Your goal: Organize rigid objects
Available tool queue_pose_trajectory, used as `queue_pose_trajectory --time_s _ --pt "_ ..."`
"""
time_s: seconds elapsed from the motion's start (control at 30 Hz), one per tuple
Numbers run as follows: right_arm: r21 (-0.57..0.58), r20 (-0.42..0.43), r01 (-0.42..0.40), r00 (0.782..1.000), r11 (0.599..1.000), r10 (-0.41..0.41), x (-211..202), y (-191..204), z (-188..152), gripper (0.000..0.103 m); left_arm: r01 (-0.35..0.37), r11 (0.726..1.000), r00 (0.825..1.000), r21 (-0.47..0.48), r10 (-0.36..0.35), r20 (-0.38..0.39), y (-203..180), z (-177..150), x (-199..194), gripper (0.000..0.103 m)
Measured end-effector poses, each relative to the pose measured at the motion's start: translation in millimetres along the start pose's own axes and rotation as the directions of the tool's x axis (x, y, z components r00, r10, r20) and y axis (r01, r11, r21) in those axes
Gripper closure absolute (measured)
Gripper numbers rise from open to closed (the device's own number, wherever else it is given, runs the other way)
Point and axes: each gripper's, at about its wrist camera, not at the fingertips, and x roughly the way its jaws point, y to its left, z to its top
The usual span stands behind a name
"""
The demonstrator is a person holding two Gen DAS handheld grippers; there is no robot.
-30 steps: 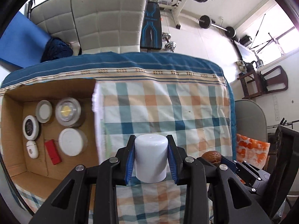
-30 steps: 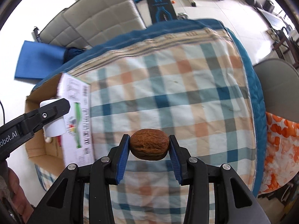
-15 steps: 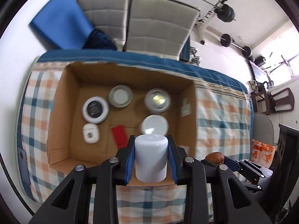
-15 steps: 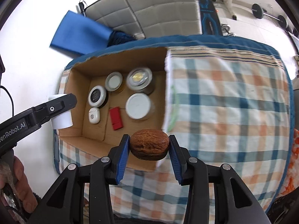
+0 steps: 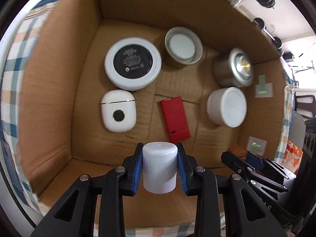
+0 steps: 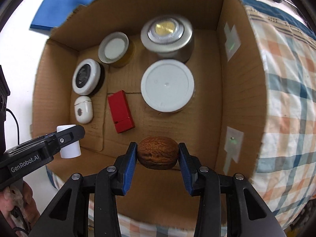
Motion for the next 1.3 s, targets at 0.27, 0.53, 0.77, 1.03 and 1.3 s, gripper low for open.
queue_pose_trajectory --time_s 0.27,0.53,0.77,1.03,1.3 --pt "0.021 -0.066 0.057 0.996 0.998 -0.056 39 0 2 0.059 -0.036 0.999 0.996 0.027 0.038 -0.075 0 5 35 0.074" --pt "0.022 -0.085 0.083 0.993 0.996 -0.08 43 0 3 0.049 -0.103 0.993 0.992 0.048 0.107 -0.072 -9 0 30 0.046" --pt "0.002 -0.076 0.069 0.995 0.998 -0.069 24 13 -1 0.039 -0.096 0.995 0.995 0.035 0.096 0.002 -14 -13 -10 0.035" --pt "-0.006 0.029 0.116 0.993 0.993 -0.116 -27 20 -13 0.018 -0.114 0.993 0.988 0.036 0.11 0.11 -22 -36 -59 0.023" --pt "0.014 0.106 0.163 0.981 0.987 -0.164 -83 4 -26 0.0 -0.134 0.991 0.97 0.031 0.125 0.21 -23 -50 -102 0.0"
